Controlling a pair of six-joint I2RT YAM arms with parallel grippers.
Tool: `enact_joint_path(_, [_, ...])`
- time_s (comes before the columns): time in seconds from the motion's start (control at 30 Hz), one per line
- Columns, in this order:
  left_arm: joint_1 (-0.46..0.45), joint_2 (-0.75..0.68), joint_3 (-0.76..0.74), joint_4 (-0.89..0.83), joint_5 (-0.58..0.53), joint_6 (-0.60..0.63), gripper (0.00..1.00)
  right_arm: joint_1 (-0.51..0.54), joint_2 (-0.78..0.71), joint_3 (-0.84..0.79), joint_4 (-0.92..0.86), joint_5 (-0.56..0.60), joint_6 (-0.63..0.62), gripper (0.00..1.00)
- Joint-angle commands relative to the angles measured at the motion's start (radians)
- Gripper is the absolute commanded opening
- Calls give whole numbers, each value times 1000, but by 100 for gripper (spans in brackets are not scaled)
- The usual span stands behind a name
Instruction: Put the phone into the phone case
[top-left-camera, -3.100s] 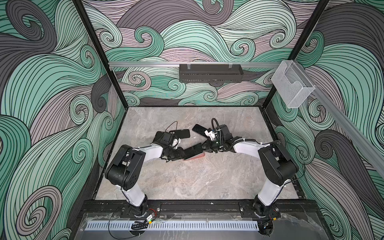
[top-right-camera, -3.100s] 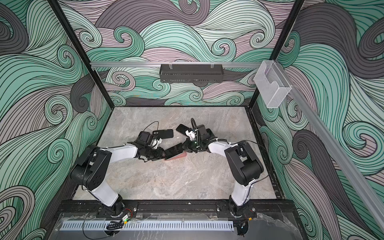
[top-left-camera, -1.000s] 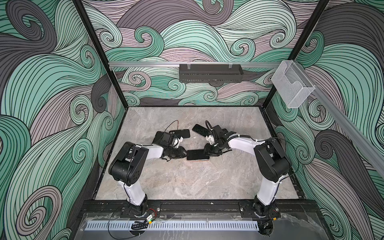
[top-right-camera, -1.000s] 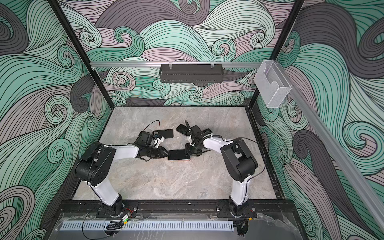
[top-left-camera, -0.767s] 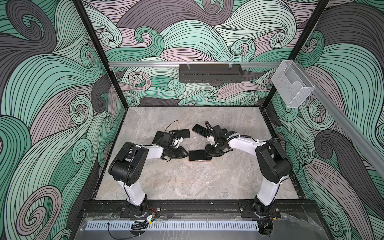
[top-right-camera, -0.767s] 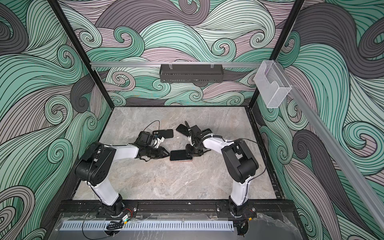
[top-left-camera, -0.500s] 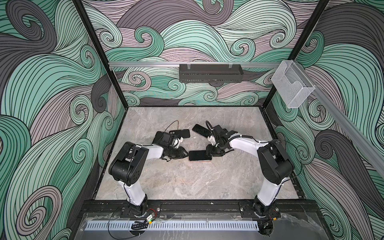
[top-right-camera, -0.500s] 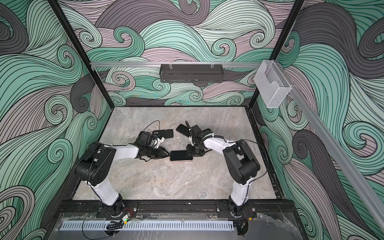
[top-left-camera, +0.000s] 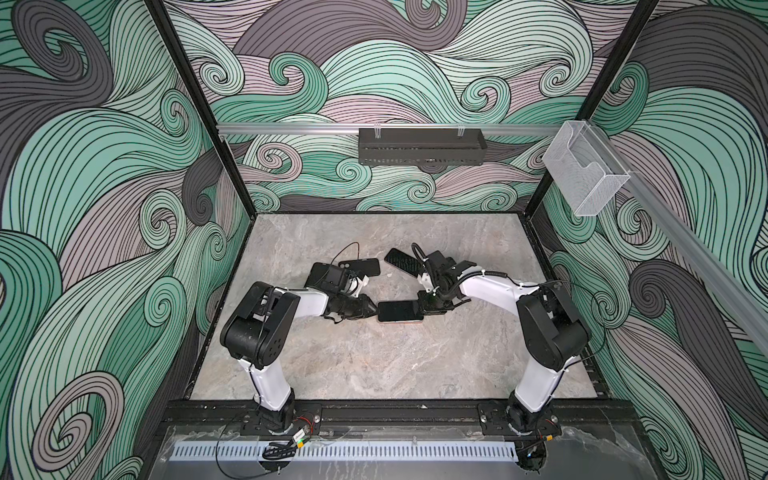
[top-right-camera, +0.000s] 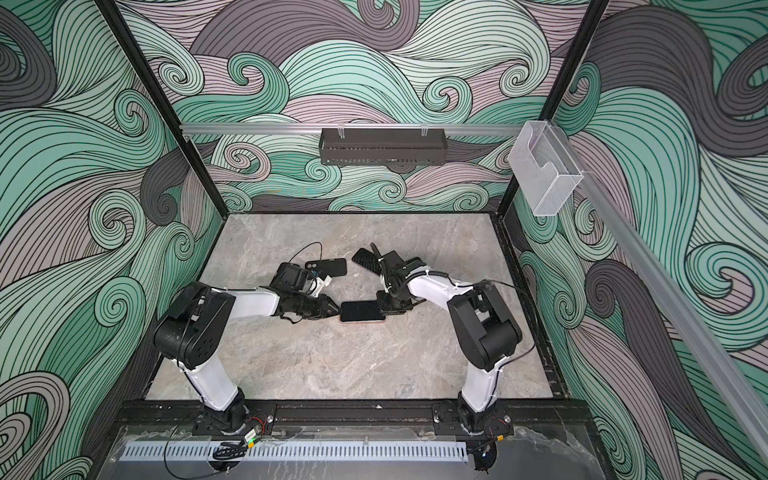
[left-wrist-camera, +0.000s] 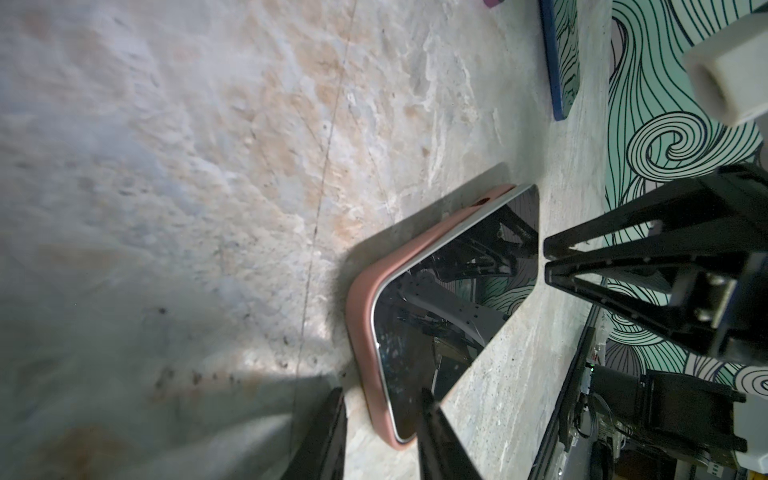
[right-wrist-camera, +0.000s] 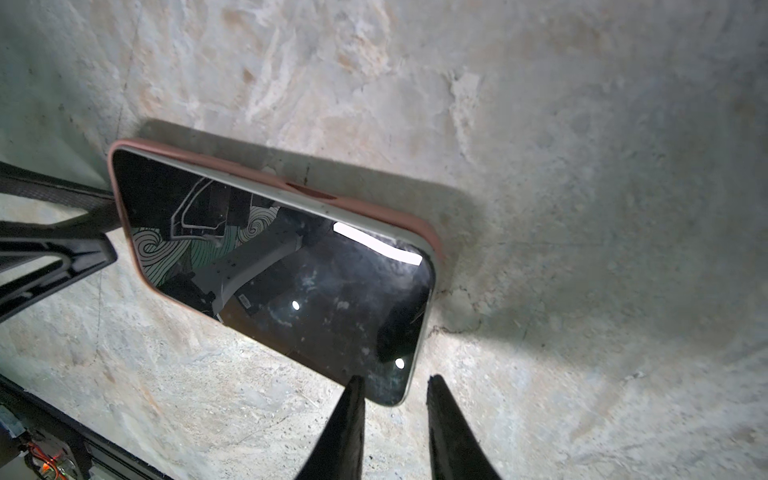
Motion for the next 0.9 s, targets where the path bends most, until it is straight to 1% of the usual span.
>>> enact_joint_path(0.0, [-13, 37, 25, -52, -4, 5, 30, 2, -13, -9, -20, 12, -18, 25])
enact_joint_path(0.1, [-18, 51, 36, -54, -3, 3, 29, 2, 2, -11, -16, 9, -17, 23])
enact_joint_path(0.23, [-22, 62, 48, -65, -2, 2, 25, 2, 15, -14, -14, -5, -15, 21])
enact_joint_path(0.43, [-23, 59, 47, -81, -14, 6, 25, 2, 29, -22, -16, -19, -16, 20])
enact_joint_path(0.67, [-23, 56, 45, -92, -17, 8, 25, 2, 8, -32, -37, 35, -15, 21])
enact_joint_path(0.87, [-23, 59, 49, -94, -14, 9, 25, 2, 39, -29, -22, -3, -29, 20])
